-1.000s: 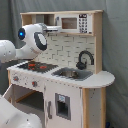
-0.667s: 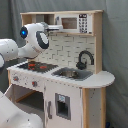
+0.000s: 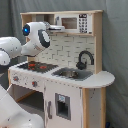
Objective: Play with the kitchen
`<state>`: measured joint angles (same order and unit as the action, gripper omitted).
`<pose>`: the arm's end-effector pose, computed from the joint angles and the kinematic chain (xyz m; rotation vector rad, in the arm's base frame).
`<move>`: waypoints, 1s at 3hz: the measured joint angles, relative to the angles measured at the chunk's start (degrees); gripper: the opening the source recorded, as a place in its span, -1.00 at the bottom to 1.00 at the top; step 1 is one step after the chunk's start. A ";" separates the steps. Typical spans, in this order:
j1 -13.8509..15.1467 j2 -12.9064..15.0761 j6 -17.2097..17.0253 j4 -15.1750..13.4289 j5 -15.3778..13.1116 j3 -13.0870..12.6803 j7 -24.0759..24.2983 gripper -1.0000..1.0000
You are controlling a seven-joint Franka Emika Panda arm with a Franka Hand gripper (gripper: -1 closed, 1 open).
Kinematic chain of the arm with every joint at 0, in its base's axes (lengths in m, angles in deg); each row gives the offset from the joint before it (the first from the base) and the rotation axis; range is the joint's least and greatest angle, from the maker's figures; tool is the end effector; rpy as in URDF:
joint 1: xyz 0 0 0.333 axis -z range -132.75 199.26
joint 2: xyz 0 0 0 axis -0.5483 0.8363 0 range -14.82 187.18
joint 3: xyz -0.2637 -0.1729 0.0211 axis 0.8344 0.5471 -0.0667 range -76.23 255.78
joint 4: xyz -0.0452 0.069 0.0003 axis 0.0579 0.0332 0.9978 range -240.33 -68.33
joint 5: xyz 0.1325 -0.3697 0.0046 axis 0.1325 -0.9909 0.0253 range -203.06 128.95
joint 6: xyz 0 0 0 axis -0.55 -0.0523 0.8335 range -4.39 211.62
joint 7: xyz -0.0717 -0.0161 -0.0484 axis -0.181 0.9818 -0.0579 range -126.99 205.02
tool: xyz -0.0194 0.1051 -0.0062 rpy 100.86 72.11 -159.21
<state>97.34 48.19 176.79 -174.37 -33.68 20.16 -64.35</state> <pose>0.4970 0.2643 0.7079 0.6610 1.5309 0.5676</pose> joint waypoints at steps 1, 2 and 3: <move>1.95 0.36 -0.14 1.98 0.00 -2.04 0.02 1.00; 1.95 0.36 -0.14 1.99 0.00 -2.08 0.02 -1.00; -4.30 0.28 -0.18 -1.93 -0.02 3.29 -1.17 -1.00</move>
<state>93.04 48.48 176.60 -176.30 -33.70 23.45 -65.53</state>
